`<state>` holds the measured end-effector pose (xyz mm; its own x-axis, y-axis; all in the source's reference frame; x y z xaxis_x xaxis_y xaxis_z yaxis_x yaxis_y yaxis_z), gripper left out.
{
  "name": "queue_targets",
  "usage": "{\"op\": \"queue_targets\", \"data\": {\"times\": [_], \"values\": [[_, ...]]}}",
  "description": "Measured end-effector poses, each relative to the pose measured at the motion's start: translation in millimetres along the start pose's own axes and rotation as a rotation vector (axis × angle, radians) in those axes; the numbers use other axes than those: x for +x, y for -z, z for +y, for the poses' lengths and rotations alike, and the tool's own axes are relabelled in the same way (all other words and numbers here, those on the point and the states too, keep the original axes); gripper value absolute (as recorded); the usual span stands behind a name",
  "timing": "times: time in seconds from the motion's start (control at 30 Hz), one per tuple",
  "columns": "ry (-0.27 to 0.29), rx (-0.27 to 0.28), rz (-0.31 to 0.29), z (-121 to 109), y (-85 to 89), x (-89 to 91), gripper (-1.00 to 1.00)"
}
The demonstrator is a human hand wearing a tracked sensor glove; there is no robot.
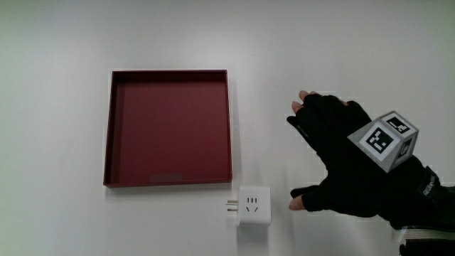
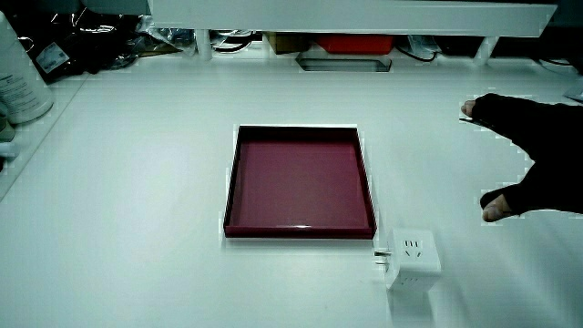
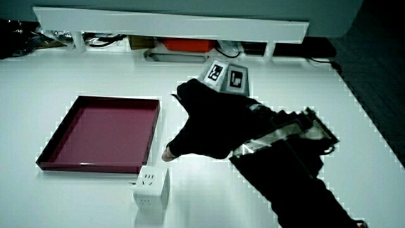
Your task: Pick socket
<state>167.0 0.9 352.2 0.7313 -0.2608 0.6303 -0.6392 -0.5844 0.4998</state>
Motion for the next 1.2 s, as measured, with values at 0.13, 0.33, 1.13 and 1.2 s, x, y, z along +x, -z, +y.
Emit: {"op": "queue_targets", "data": {"times": [0.13,0.33,1.13,1.2], "values": [[-0.026,-0.014,-0.003,7,14.5,-0.2,0.0],[-0.042,-0.059,0.045,18,38.4,2.7,0.0],[0.045,-0.164,0.041,55,108.6,16.4,0.0],[0.036,-0.18,0.052,56,110.4,15.6,0.0]]}}
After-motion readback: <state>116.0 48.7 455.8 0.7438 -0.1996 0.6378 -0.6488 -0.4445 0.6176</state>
